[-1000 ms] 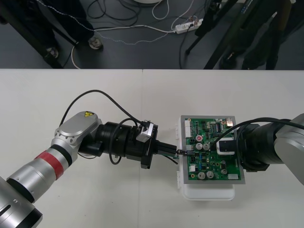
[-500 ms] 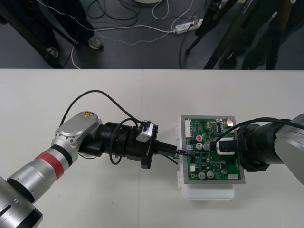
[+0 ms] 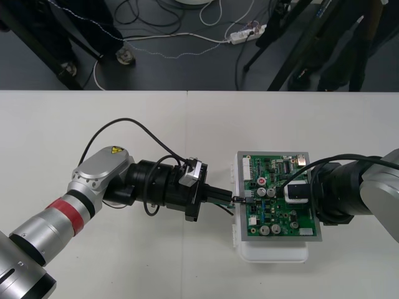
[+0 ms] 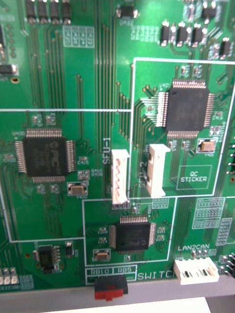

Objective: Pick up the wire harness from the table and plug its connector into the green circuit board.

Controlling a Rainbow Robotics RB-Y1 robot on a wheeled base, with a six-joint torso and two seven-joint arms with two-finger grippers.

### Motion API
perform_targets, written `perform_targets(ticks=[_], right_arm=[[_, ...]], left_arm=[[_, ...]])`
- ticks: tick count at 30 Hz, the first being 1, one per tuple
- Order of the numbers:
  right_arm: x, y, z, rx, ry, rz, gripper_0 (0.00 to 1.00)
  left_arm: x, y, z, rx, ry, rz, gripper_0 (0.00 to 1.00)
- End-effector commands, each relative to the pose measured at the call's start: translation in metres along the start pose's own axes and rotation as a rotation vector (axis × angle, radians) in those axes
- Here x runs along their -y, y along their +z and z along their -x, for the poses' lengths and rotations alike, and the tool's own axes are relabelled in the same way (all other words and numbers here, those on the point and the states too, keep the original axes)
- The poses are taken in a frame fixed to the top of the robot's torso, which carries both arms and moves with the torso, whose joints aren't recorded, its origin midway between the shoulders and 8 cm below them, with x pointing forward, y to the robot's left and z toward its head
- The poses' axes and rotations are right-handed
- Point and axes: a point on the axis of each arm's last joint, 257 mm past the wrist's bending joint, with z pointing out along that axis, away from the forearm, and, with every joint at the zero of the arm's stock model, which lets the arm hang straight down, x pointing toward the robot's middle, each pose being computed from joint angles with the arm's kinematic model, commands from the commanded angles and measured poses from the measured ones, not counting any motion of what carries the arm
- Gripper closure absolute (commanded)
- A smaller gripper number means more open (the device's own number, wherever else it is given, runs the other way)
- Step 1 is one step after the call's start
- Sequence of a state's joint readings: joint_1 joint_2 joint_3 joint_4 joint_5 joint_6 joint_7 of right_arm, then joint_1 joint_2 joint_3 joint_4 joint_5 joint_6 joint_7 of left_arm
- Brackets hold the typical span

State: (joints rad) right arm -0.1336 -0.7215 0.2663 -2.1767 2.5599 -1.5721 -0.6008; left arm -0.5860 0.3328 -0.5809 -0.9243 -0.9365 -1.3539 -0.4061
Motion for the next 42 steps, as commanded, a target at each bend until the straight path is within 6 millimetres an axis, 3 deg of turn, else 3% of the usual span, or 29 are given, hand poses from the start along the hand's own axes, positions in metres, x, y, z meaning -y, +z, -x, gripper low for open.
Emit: perform_targets(ticks=[1,19,42], right_arm=[[0.006,-0.004,0.027,0.05,-0.077,-0.016,0.0],[0.005,-0.004,0.028,0.053,-0.082,-0.015,0.0],[0.004,-0.003,0.028,0.055,-0.085,-0.011,0.0]], left_arm=[[-0.006,0.036,0.033,0.058,0.09,-0.043,1.0],[-0.003,0.035,0.03,0.064,0.08,-0.039,1.0],[-0.011,0.052,0.025,0.043,0.085,-0.005,1.0]])
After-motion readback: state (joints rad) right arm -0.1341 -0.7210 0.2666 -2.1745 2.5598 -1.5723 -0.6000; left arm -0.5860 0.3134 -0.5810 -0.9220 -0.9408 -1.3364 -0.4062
